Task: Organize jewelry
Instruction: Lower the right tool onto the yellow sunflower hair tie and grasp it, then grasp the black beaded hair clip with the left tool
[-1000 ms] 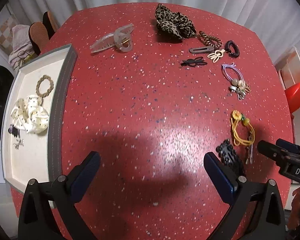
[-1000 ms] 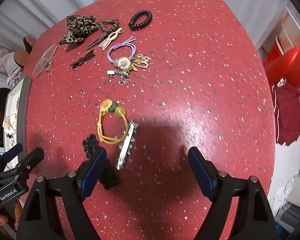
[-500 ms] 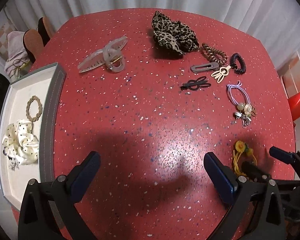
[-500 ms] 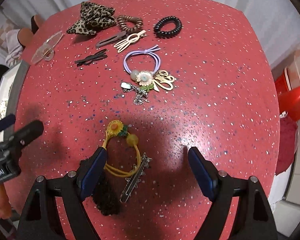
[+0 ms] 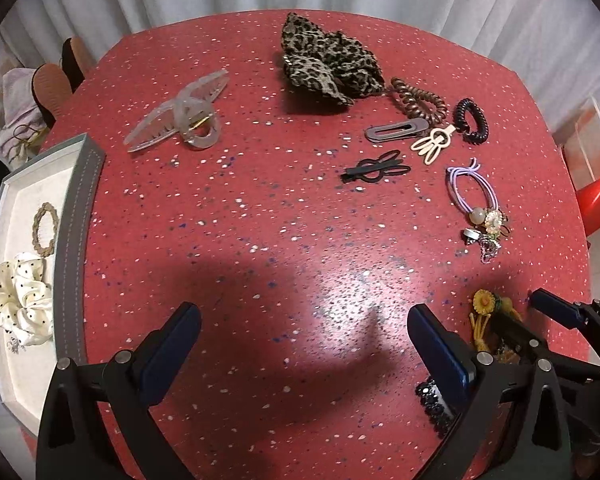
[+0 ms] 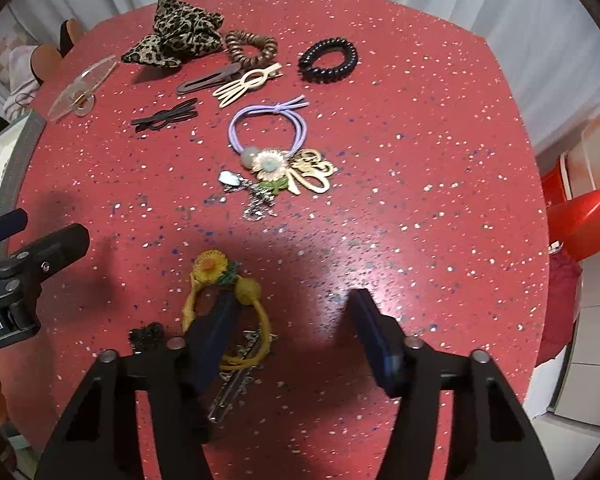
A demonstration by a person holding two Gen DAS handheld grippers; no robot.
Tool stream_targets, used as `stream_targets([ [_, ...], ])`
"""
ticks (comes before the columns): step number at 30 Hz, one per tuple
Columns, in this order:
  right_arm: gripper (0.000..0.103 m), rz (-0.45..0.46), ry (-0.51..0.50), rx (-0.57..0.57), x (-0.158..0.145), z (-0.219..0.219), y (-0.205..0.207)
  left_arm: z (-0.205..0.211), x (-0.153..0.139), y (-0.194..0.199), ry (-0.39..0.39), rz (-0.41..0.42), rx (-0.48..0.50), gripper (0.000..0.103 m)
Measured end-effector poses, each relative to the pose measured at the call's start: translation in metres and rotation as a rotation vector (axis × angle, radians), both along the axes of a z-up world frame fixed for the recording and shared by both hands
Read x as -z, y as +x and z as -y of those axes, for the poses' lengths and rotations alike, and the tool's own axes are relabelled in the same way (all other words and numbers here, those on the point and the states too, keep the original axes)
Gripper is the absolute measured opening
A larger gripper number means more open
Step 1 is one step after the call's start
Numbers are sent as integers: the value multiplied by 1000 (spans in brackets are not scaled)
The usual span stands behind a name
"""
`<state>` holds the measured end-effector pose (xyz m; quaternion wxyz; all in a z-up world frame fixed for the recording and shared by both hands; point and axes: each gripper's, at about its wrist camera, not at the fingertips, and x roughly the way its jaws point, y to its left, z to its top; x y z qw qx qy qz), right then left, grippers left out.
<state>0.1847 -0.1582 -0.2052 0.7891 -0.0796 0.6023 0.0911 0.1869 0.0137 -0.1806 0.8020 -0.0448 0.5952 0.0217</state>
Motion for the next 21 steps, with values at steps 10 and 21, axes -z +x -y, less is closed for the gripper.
stream_targets([
  [10, 5, 17, 44, 45, -5, 15, 6, 10, 1, 0, -8, -8, 15, 103],
  [21, 3, 6, 98, 103, -6, 39, 6, 34, -1, -20, -51, -30, 37, 97],
])
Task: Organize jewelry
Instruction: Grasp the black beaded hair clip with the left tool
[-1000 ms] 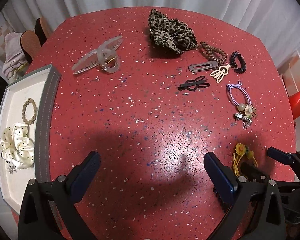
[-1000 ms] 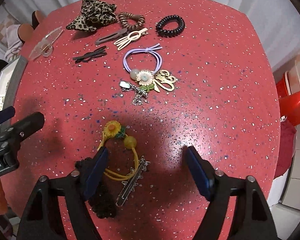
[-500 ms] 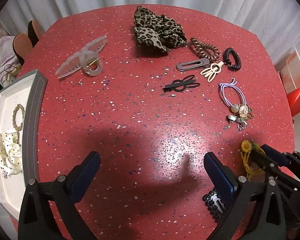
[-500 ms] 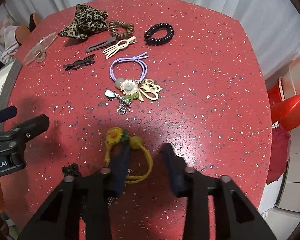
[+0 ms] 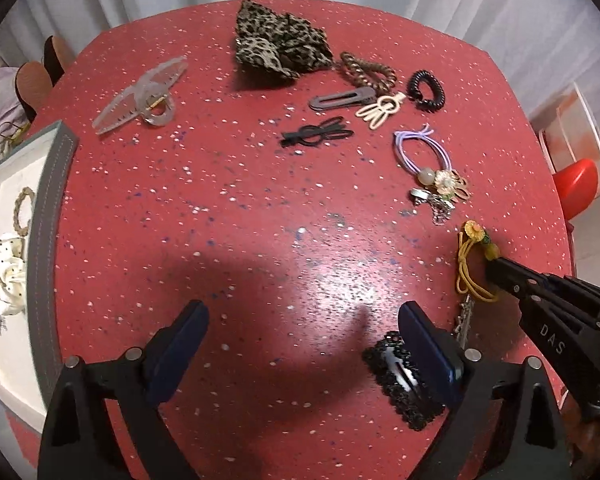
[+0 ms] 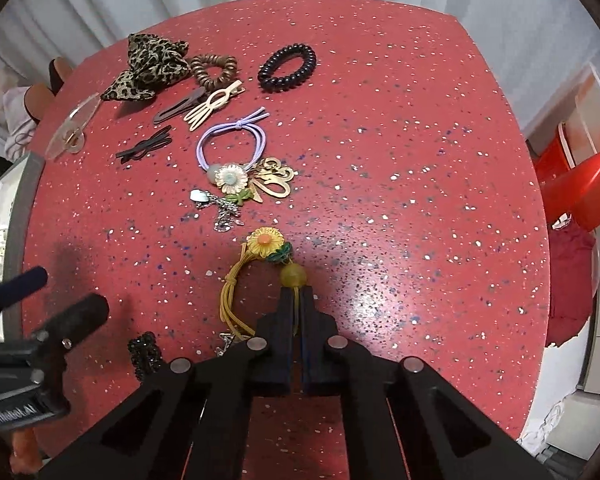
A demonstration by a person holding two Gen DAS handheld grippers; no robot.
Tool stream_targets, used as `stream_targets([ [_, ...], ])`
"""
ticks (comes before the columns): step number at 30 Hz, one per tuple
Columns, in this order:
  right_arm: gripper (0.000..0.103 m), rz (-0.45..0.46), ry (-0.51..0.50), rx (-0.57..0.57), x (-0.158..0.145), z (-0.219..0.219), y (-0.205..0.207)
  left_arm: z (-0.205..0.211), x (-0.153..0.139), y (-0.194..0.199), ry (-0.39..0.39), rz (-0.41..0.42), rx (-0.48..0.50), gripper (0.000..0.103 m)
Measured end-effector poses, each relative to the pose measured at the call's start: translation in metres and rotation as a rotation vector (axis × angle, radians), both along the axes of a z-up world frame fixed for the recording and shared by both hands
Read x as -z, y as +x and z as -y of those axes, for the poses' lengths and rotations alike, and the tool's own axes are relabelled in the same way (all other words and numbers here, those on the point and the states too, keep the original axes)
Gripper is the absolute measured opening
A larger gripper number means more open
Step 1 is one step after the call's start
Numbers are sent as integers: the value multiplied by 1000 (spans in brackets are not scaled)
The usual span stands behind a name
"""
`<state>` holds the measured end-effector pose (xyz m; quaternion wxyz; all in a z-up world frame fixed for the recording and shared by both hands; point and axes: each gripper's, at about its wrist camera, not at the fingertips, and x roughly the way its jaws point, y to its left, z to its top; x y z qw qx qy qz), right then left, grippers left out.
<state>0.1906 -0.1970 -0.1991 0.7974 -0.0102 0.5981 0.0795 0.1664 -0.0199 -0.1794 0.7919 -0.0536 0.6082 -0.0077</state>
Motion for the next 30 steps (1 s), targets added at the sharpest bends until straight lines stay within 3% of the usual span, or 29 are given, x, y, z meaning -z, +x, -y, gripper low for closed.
stream_targets([
  [5, 3, 12, 7, 26, -5, 16, -4, 2, -3, 9, -4, 18, -6, 95],
  [7, 2, 13, 19, 34, -9, 20, -4, 3, -5, 12, -6, 22, 1, 80],
  [10, 2, 17, 48, 46, -14, 27, -4, 7, -5, 16, -20, 12, 16, 77],
  [13, 2, 28, 64, 50, -21, 32, -4, 18, -5, 17, -37, -2, 39, 57],
  [14, 2, 33, 69, 51, -25, 34, -4, 20, -5, 15, -42, -9, 43, 55],
  [21, 2, 42, 101, 67, -43, 43, -15, 28, -4, -7, -121, -59, -12, 55],
  [22, 2, 41, 104, 69, -43, 41, -16, 28, -3, -9, -128, -65, -19, 56],
  [23, 2, 40, 108, 72, -43, 41, -16, 29, -2, -11, -133, -73, -24, 66],
  [25, 2, 38, 112, 77, -44, 43, -18, 30, -1, -19, -138, -76, -38, 74],
  [30, 2, 33, 123, 91, -45, 47, -19, 35, 4, -32, -153, -102, -31, 74],
])
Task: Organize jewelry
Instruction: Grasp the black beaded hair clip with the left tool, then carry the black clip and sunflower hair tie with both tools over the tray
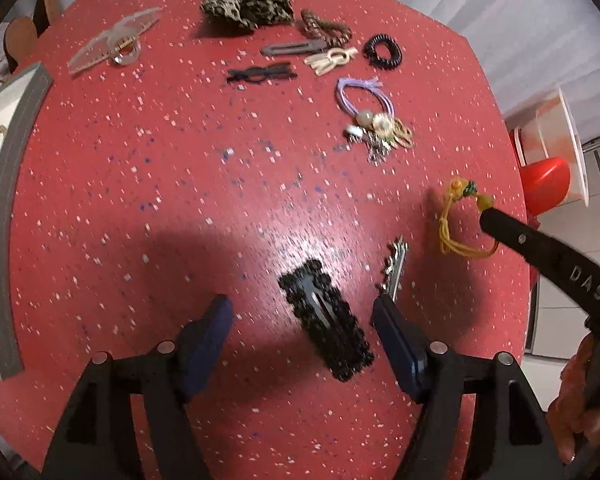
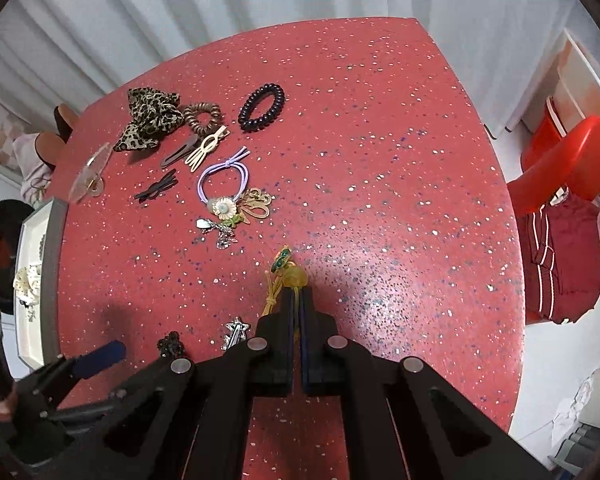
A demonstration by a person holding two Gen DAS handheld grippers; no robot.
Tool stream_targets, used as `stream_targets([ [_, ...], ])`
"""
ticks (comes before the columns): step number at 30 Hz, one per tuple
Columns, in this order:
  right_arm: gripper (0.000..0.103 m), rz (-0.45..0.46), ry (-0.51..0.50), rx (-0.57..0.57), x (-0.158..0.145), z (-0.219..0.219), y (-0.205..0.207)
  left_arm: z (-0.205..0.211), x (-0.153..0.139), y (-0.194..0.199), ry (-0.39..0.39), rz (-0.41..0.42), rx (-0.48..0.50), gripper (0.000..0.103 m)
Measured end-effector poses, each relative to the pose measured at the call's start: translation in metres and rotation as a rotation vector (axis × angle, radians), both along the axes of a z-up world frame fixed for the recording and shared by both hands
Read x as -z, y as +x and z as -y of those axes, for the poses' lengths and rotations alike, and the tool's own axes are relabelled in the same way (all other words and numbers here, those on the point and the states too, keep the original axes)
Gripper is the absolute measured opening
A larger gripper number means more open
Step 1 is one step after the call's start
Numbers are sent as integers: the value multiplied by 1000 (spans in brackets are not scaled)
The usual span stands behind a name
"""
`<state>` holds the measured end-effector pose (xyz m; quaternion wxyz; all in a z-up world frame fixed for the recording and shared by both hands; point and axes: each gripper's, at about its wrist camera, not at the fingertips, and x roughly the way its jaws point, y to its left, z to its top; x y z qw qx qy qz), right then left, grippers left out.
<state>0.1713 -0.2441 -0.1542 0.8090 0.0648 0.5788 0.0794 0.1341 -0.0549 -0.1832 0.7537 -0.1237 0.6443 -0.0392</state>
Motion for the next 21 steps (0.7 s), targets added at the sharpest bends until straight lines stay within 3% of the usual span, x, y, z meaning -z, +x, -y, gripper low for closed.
stream_targets([
  [12, 2, 6, 12, 14, -7, 7, -9, 21, 12, -2, 64, -34, -4, 73],
  [13, 2, 6, 12, 15, -7, 8, -10, 26, 13, 0, 69, -33, 2, 70],
  [17, 2, 4, 15, 17, -8, 10, -14, 45, 14, 0, 92, -16, 51, 36],
  [21, 2, 1, 23, 23, -10, 12, -17, 41, 10, 0, 70, -3, 53, 33],
])
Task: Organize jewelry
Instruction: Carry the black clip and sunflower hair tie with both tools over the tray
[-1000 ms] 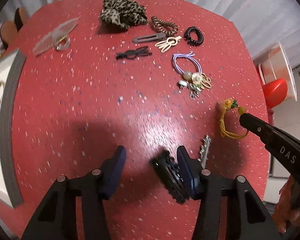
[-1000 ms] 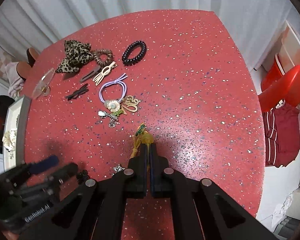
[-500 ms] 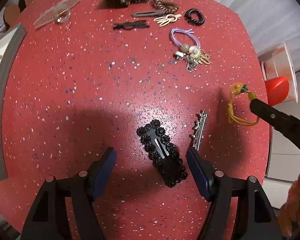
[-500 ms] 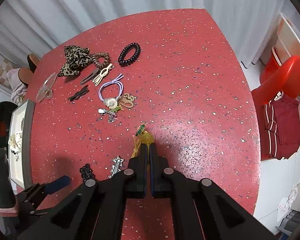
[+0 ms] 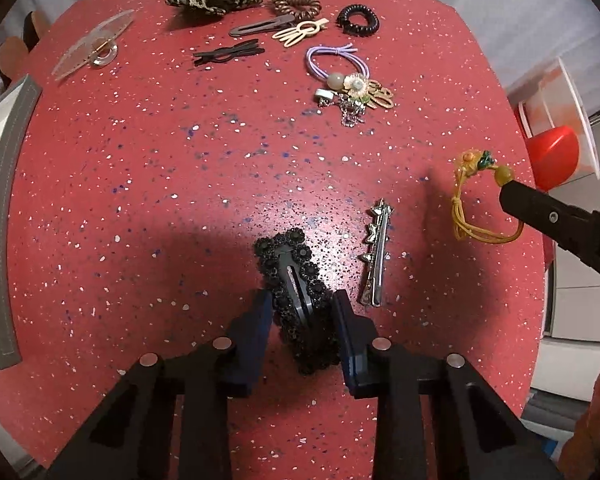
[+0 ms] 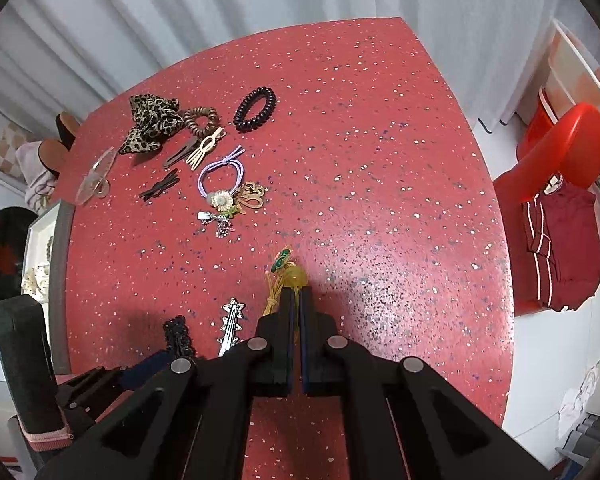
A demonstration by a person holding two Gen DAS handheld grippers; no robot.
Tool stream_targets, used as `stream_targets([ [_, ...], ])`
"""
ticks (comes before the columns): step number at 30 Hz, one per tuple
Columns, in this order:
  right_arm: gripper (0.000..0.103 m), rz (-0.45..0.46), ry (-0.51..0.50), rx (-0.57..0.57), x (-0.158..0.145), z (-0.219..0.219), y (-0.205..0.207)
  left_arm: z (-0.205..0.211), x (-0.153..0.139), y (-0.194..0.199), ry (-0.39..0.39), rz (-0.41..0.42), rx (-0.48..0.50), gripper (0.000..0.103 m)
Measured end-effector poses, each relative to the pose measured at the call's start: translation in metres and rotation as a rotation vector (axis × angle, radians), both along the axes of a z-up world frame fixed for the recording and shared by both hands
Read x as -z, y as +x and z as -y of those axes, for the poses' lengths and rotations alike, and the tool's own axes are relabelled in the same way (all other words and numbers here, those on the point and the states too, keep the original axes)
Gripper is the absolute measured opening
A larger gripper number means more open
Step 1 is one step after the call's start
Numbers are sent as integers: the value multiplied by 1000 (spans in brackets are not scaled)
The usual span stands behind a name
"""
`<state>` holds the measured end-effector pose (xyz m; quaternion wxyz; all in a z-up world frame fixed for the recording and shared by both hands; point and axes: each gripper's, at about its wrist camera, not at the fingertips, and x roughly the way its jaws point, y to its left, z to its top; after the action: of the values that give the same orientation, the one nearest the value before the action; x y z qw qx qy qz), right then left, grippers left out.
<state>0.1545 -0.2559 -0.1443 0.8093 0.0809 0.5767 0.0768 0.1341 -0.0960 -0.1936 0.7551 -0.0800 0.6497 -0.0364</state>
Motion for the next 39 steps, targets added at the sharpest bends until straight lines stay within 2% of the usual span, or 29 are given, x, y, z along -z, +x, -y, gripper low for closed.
stream_targets([
  [6, 2, -4, 15, 3, -3, 0, -5, -19, -21, -13, -14, 63, 24, 33],
  [19, 2, 4, 20, -50, -21, -30, -14, -84, -68, -30, 2, 149, -44, 33],
  [30, 2, 30, 21, -155, -41, -96, -12, -152, -88, -48, 21, 199, -147, 33],
  [39, 2, 63, 28, -288, -57, -174, -9, -222, -100, -66, 43, 233, -273, 33],
])
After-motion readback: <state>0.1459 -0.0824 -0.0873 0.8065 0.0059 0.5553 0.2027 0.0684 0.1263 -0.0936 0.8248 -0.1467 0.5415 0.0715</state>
